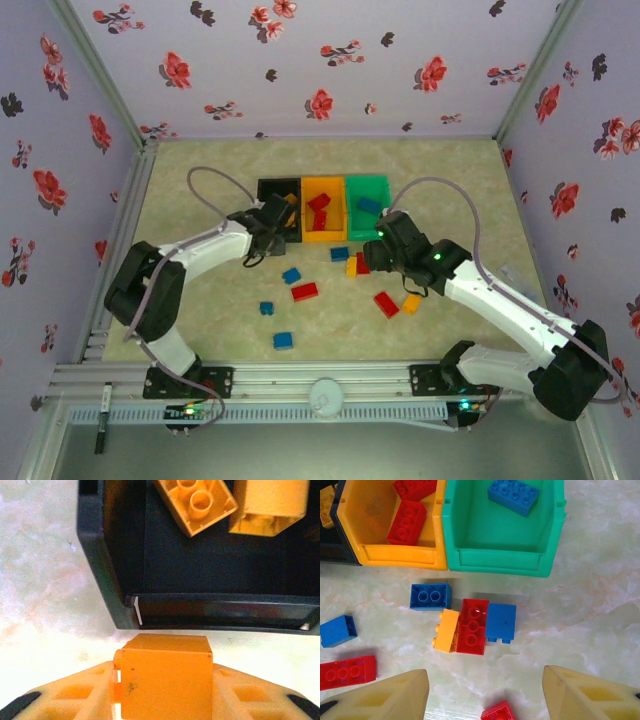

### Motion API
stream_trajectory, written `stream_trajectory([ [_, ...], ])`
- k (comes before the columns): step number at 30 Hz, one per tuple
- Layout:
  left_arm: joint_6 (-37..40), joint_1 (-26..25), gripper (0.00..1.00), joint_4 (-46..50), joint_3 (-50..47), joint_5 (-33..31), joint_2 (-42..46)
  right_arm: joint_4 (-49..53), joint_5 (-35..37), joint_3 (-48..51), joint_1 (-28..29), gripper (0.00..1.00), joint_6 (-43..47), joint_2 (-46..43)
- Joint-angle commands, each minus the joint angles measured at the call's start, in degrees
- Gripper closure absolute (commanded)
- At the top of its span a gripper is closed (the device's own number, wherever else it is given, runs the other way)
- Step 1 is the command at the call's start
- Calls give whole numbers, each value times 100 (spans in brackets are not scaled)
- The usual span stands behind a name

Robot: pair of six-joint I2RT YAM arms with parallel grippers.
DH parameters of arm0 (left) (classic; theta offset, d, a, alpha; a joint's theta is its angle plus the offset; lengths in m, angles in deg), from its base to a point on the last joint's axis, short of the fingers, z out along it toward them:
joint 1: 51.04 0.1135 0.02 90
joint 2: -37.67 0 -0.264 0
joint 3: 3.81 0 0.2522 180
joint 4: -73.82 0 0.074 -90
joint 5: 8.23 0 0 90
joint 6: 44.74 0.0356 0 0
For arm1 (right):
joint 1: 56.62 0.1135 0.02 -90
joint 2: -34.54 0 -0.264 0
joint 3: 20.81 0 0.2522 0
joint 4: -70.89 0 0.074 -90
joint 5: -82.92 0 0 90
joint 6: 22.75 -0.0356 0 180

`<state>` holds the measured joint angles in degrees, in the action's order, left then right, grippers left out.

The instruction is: Sort the legos into containers by color

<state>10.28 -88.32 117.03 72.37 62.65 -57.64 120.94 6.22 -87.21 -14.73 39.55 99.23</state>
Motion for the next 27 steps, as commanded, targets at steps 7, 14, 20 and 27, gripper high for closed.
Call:
stream_trajectory([
  [7,65,-39,57,435,306,-220,504,-35,49,14,47,38,-121,-35],
  [14,237,-30,57,498,818,-263,350,7,60,9,72,38,-145,-53],
  [20,336,84,57,435,1392,-323,-31,93,144,17,151,38,-181,-120],
  [27,549,279,57,363,2239,-295,-709,232,251,79,197,38,-217,-289],
])
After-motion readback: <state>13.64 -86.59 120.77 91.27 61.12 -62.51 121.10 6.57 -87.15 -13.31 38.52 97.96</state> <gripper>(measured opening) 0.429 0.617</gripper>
